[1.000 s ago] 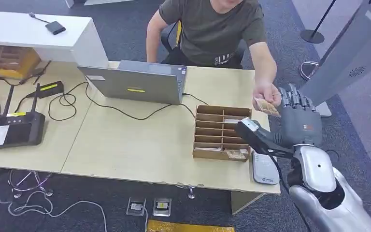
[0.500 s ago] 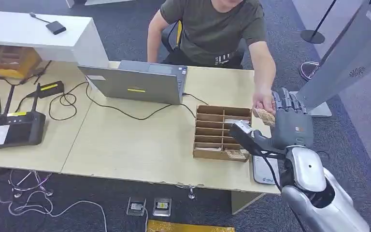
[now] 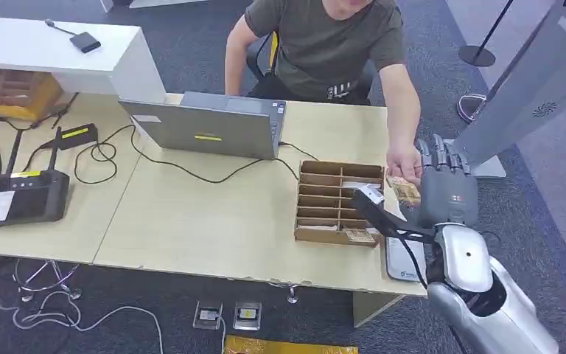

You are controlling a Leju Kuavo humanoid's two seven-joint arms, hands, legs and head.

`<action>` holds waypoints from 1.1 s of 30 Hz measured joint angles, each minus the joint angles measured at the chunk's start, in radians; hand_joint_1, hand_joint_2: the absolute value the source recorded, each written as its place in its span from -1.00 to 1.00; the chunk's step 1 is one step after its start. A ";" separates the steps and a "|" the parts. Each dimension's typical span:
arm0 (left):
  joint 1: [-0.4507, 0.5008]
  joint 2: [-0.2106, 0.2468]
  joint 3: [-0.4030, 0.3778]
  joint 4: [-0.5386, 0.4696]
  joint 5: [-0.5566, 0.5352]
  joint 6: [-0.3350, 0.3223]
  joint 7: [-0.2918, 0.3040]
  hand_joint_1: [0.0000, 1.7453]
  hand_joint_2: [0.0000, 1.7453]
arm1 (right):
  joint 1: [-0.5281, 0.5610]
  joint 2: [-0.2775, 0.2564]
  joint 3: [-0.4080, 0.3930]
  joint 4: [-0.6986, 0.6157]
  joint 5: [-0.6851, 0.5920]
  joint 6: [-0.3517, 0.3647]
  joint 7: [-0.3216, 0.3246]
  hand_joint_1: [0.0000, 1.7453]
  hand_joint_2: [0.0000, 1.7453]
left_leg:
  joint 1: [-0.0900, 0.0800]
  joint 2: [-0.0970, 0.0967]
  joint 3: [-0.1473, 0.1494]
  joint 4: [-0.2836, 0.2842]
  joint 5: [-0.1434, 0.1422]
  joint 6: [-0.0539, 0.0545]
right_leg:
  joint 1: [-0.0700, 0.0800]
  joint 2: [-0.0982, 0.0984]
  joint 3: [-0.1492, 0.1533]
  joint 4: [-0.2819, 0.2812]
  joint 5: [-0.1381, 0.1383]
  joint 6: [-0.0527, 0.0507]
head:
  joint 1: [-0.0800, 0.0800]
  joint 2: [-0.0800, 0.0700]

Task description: Pass the card to the sensor for recognition and then transmit it.

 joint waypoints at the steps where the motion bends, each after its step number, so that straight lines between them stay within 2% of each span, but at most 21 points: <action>1: 0.000 0.000 0.000 0.000 -0.008 -0.007 -0.002 -1.00 -1.00 | 0.005 -0.001 -0.004 0.000 0.002 0.002 0.000 1.00 1.00 | 0.000 0.000 0.000 0.000 0.000 0.000 | 0.000 0.000 0.000 0.000 0.000 0.000 | 0.000 0.000; 17: 0.004 0.011 -0.001 0.000 -0.061 -0.043 -0.003 -1.00 -1.00 | 0.094 -0.044 -0.108 -0.034 0.006 0.066 0.001 1.00 1.00 | 0.000 0.001 0.001 0.000 0.000 0.000 | 0.000 0.002 0.000 0.000 0.000 0.000 | -0.001 0.000; 22: 0.004 0.012 -0.001 0.000 -0.069 -0.046 -0.003 -1.00 -1.00 | 0.107 -0.051 -0.120 -0.043 -0.016 0.064 0.001 1.00 1.00 | 0.000 0.001 0.001 0.000 0.000 0.000 | 0.000 0.002 0.000 0.000 0.000 0.000 | 0.000 0.000; 33: 0.004 0.020 -0.001 0.000 -0.093 -0.052 -0.003 -1.00 -1.00 | 0.130 -0.085 -0.116 -0.043 -0.150 0.038 0.001 1.00 1.00 | 0.000 0.001 0.001 0.000 0.000 0.000 | 0.000 0.002 0.000 0.000 0.000 0.000 | 0.000 0.000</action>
